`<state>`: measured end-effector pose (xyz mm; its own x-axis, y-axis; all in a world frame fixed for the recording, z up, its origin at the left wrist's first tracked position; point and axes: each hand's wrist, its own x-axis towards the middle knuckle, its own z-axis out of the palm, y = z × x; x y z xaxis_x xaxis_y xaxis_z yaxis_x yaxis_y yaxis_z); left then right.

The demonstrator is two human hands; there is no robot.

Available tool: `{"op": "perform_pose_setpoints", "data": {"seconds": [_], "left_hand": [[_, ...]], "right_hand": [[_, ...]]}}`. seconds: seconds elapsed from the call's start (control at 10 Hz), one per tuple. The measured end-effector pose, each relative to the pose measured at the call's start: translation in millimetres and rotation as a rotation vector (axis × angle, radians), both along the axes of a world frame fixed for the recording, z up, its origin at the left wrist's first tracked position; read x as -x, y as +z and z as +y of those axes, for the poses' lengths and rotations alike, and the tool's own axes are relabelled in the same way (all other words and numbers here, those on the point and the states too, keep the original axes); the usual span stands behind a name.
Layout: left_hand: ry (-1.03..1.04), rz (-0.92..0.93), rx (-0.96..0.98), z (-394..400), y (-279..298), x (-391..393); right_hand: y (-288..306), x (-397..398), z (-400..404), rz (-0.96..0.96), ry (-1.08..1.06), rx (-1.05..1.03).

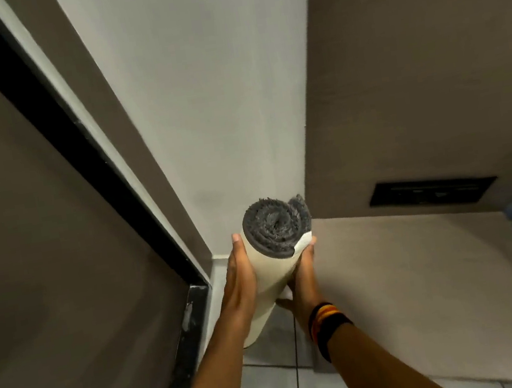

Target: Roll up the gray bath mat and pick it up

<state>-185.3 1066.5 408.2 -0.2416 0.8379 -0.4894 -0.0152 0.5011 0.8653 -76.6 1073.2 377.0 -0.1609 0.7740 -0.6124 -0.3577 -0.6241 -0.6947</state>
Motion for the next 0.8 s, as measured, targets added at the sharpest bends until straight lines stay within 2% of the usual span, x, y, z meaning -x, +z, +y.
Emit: {"op": "perform_pose_setpoints", "data": {"seconds": [0.3, 0.4, 0.6, 0.7, 0.8], "left_hand": [[-0.084, -0.053, 0.046, 110.9, -124.1, 13.0], [-0.094, -0.044, 0.071, 131.6, -141.4, 10.4], [-0.071, -0.232, 0.075, 146.9, -156.5, 1.6], [-0.040, -0.128, 0.073, 136.0, -152.6, 2.5], [-0.126, 0.239, -0.025, 100.7, -139.9, 10.4]], "right_hand": [[-124.7, 19.5, 100.2, -0.106, -0.139, 0.080], [-145.9, 18.2, 121.0, -0.105, -0.171, 0.158], [-139.9, 6.7, 156.5, -0.074, -0.347, 0.232], [-122.7, 11.5, 148.1, -0.267, -0.376, 0.188], [-92.4, 16.4, 102.4, -0.546, -0.387, 0.018]]}}
